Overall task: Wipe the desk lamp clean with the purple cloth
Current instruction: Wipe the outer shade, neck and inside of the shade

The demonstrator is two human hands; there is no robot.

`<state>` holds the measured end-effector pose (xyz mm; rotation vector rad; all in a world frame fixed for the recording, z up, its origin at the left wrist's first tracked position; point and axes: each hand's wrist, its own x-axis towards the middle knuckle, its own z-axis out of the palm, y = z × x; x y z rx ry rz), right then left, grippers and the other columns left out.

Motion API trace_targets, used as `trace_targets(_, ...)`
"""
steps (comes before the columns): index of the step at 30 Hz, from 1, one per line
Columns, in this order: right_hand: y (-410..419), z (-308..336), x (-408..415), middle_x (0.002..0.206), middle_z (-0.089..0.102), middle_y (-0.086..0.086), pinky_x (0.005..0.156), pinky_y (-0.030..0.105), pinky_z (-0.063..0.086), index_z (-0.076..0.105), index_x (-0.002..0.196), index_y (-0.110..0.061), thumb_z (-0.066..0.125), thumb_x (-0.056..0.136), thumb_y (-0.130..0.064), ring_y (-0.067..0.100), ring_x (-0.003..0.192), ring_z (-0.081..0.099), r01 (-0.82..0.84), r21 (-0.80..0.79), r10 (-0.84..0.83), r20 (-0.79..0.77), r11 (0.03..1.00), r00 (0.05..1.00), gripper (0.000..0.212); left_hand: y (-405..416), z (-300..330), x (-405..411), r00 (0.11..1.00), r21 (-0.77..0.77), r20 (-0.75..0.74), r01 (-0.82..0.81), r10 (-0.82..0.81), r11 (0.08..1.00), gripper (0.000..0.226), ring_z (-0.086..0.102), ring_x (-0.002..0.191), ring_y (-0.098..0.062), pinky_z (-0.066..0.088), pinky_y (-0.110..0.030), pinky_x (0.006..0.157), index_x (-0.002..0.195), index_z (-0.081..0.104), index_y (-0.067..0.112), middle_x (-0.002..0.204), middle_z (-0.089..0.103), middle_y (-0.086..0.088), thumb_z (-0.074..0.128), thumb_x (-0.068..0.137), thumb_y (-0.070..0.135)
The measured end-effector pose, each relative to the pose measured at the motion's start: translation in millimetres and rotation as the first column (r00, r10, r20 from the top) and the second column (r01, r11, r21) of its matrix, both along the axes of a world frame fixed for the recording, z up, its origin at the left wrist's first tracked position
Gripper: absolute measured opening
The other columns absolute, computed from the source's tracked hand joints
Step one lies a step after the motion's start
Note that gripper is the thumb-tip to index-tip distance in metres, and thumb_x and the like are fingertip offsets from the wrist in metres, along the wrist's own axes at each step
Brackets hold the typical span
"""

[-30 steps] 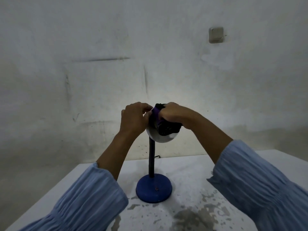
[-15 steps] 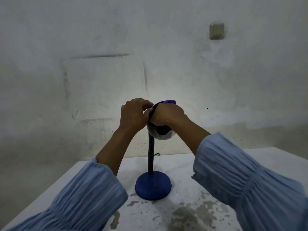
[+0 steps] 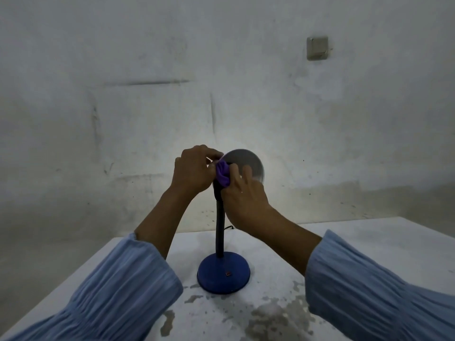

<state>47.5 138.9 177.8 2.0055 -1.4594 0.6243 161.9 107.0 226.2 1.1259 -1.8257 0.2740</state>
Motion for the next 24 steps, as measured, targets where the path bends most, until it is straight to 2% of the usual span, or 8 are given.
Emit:
trace_targets(3, -0.5, -15.3, -8.4, 0.138, 0.031, 0.016, 0.083, 0.031, 0.046, 0.037, 0.136, -0.006, 0.054, 0.092, -0.016, 0.029, 0.121, 0.036, -0.043, -0.047, 0.046, 0.058, 0.998, 0.997, 0.049, 1.5, -2.4, -4.2, 1.0, -0.026, -0.007, -0.014, 0.014, 1.0, 0.02, 0.063, 0.092, -0.019, 0.046, -0.045, 0.09, 0.105, 0.07, 0.02, 0.106, 0.069, -0.001, 0.059, 0.088, 0.019)
trace_targets(6, -4.5, -27.5, -23.4, 0.142, 0.029, 0.017, 0.071, 0.031, 0.047, 0.035, 0.137, -0.008, 0.056, 0.089, -0.014, 0.033, 0.12, 0.036, -0.06, -0.095, 0.06, 0.0, 0.994, 0.998, 0.053, 4.0, -3.8, -7.1, 0.999, -0.054, 0.007, -0.046, 0.046, 0.997, 0.021, 0.063, 0.095, -0.02, 0.046, -0.046, 0.09, 0.107, 0.068, 0.021, 0.107, 0.069, 0.0, 0.057, 0.089, 0.021)
trace_targets(8, -3.1, -31.1, -31.9, 0.137, 0.039, 0.02, 0.063, 0.031, 0.048, 0.046, 0.129, -0.005, 0.064, 0.082, -0.012, 0.036, 0.113, 0.044, -0.078, -0.119, 0.075, -0.032, 0.99, 0.997, 0.051, 5.3, -5.4, -8.9, 0.996, -0.073, 0.033, -0.08, 0.082, 0.994, 0.023, 0.061, 0.099, -0.022, 0.044, -0.046, 0.091, 0.109, 0.066, 0.02, 0.11, 0.067, 0.0, 0.055, 0.09, 0.02)
trace_targets(11, -1.5, -36.1, -43.5, 0.113, 0.06, 0.02, 0.053, 0.029, 0.053, 0.062, 0.112, -0.002, 0.082, 0.064, -0.012, 0.033, 0.092, 0.06, -0.113, -0.208, 0.104, -0.056, 0.972, 0.993, 0.052, 6.4, -8.5, -10.2, 0.986, -0.109, 0.073, -0.14, 0.148, 0.984, 0.025, 0.058, 0.103, -0.024, 0.04, -0.045, 0.09, 0.112, 0.063, 0.019, 0.112, 0.065, -0.001, 0.052, 0.09, 0.017)
trace_targets(14, -8.1, -44.5, -55.3, 0.104, 0.062, 0.018, 0.053, 0.026, 0.053, 0.063, 0.109, -0.003, 0.079, 0.068, -0.012, 0.028, 0.084, 0.06, -0.175, -0.26, 0.149, -0.116, 0.95, 0.982, 0.044, 5.7, -9.4, -7.3, 0.984, -0.112, 0.062, -0.161, 0.168, 0.981, 0.026, 0.057, 0.104, -0.026, 0.04, -0.044, 0.089, 0.112, 0.062, 0.018, 0.112, 0.064, -0.002, 0.051, 0.089, 0.014)
trace_targets(16, -14.0, -48.1, -65.4, 0.101, 0.06, 0.018, 0.049, 0.025, 0.052, 0.063, 0.106, -0.004, 0.076, 0.071, -0.008, 0.027, 0.081, 0.057, -0.186, -0.252, 0.169, -0.091, 0.95, 0.982, 0.038, 5.1, -9.3, -4.5, 0.983, -0.114, 0.06, -0.164, 0.171, 0.98, 0.026, 0.056, 0.104, -0.027, 0.04, -0.043, 0.088, 0.112, 0.062, 0.017, 0.112, 0.064, -0.003, 0.05, 0.088, 0.013)
trace_targets(19, -21.9, -46.2, -78.4, 0.097, 0.057, 0.018, 0.045, 0.028, 0.05, 0.062, 0.099, -0.003, 0.07, 0.072, -0.001, 0.028, 0.08, 0.053, -0.155, -0.244, 0.144, -0.065, 0.957, 0.987, 0.029, 5.1, -9.3, -2.6, 0.983, -0.118, 0.067, -0.163, 0.172, 0.979, 0.026, 0.055, 0.104, -0.027, 0.039, -0.042, 0.088, 0.112, 0.062, 0.017, 0.113, 0.064, -0.003, 0.051, 0.089, 0.013)
trace_targets(24, -29.1, -28.7, -94.0, 0.093, 0.055, 0.018, 0.044, 0.029, 0.048, 0.061, 0.089, -0.001, 0.068, 0.072, 0.001, 0.028, 0.076, 0.052, -0.119, -0.301, 0.076, -0.151, 0.946, 0.986, 0.018, 3.5, -9.0, -3.5, 0.977, -0.113, 0.084, -0.188, 0.198, 0.976, 0.025, 0.054, 0.105, -0.027, 0.039, -0.043, 0.088, 0.112, 0.061, 0.019, 0.114, 0.063, -0.001, 0.05, 0.09, 0.014)
